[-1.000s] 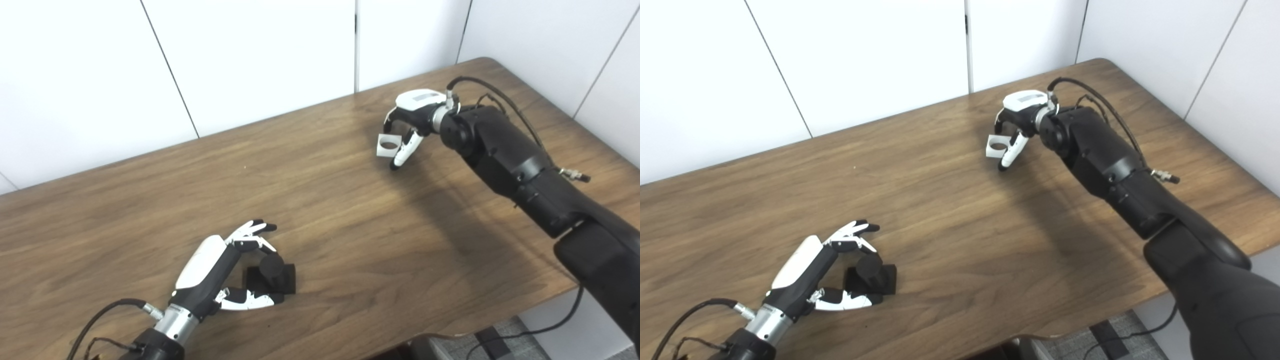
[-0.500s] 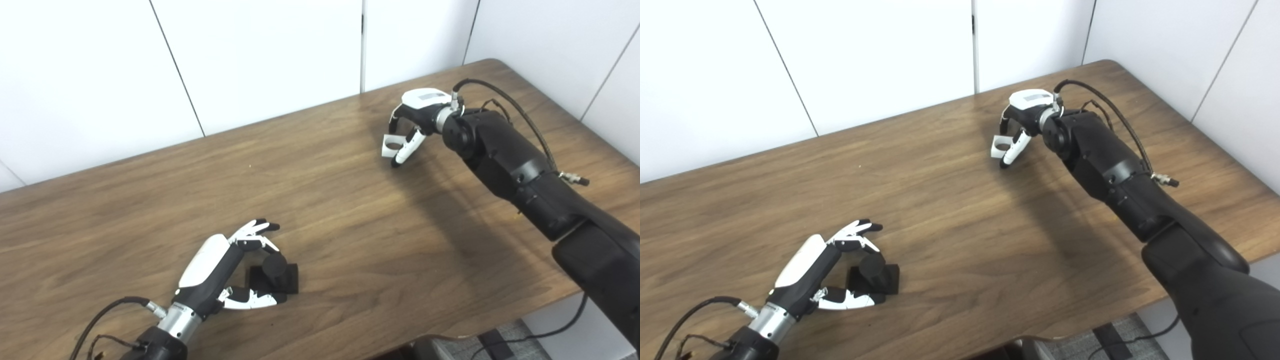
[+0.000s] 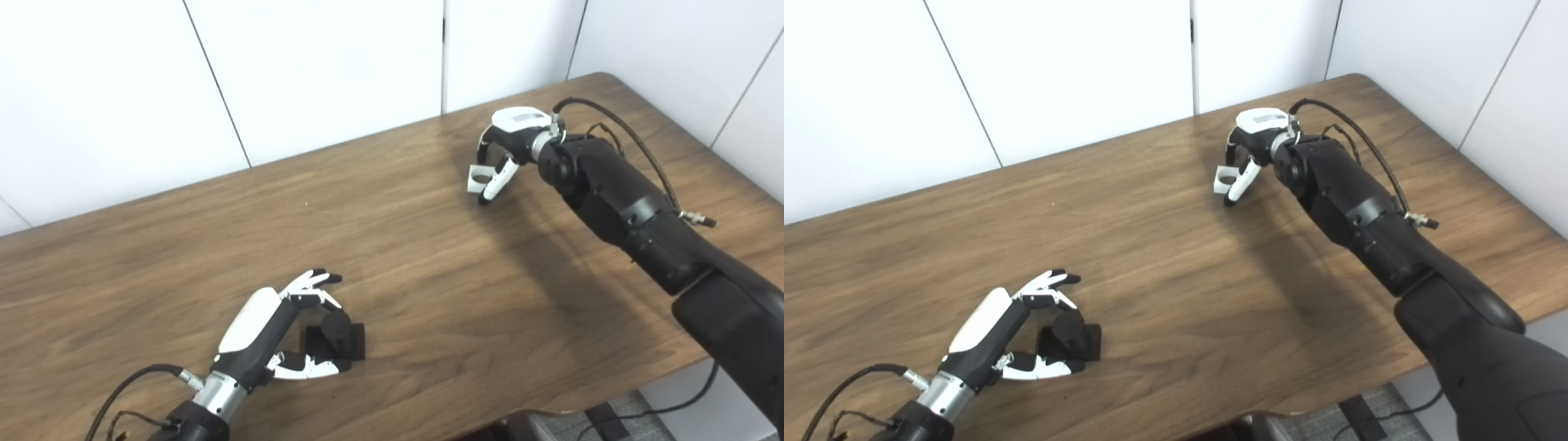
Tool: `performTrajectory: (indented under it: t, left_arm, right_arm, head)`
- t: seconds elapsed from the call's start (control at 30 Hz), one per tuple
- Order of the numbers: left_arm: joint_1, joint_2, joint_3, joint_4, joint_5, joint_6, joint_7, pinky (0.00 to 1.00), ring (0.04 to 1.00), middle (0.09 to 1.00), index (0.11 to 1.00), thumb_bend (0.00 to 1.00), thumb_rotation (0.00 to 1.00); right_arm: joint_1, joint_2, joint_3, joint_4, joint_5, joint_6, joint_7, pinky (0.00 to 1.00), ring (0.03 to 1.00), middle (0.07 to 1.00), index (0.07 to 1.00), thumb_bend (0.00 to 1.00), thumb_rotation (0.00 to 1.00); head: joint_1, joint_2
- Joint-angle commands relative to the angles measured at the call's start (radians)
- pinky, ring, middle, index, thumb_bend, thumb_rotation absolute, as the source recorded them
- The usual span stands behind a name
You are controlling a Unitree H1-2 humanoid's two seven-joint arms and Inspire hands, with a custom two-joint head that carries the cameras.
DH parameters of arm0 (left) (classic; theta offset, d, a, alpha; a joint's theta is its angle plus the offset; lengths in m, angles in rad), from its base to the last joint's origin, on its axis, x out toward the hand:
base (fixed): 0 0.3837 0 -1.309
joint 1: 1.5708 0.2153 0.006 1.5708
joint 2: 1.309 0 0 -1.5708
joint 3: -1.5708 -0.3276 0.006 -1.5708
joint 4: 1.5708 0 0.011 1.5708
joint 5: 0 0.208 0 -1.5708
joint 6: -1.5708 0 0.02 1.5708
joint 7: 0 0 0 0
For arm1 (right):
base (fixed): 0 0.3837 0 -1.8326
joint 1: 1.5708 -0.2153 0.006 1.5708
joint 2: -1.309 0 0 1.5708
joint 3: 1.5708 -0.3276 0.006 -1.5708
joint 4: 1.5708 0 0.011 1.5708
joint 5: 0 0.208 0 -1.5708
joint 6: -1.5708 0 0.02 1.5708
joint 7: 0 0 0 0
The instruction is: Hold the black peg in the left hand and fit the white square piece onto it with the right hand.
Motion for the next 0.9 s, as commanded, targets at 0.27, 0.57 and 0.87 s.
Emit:
performTrajectory:
  t: [0.27, 0.57, 0.87]
  left_arm:
    - [0.032, 0.034, -0.003, 0.01, 0.032, 0.067, -0.046, 0.85, 0.947, 0.877, 0.491, 0.52, 0.06]
    - [0.03, 0.036, -0.004, 0.012, 0.035, 0.063, -0.044, 0.84, 0.941, 0.875, 0.491, 0.52, 0.07]
    - [0.03, 0.033, -0.003, 0.01, 0.042, 0.073, -0.043, 0.86, 0.943, 0.875, 0.491, 0.52, 0.07]
  right_arm:
    - [0.019, -0.017, 0.014, 0.048, -0.016, -0.008, -0.107, 0.72, 0.782, 0.751, 0.485, 0.52, 0.14]
    - [0.02, -0.02, 0.016, 0.046, -0.008, -0.018, -0.118, 0.71, 0.783, 0.749, 0.486, 0.52, 0.14]
    - [0.037, -0.032, -0.015, -0.072, 0.031, -0.055, -0.119, 0.7, 0.788, 0.759, 0.484, 0.52, 0.14]
  head:
    - [0.0, 0.003]
    - [0.006, 0.006]
    - [0.021, 0.011]
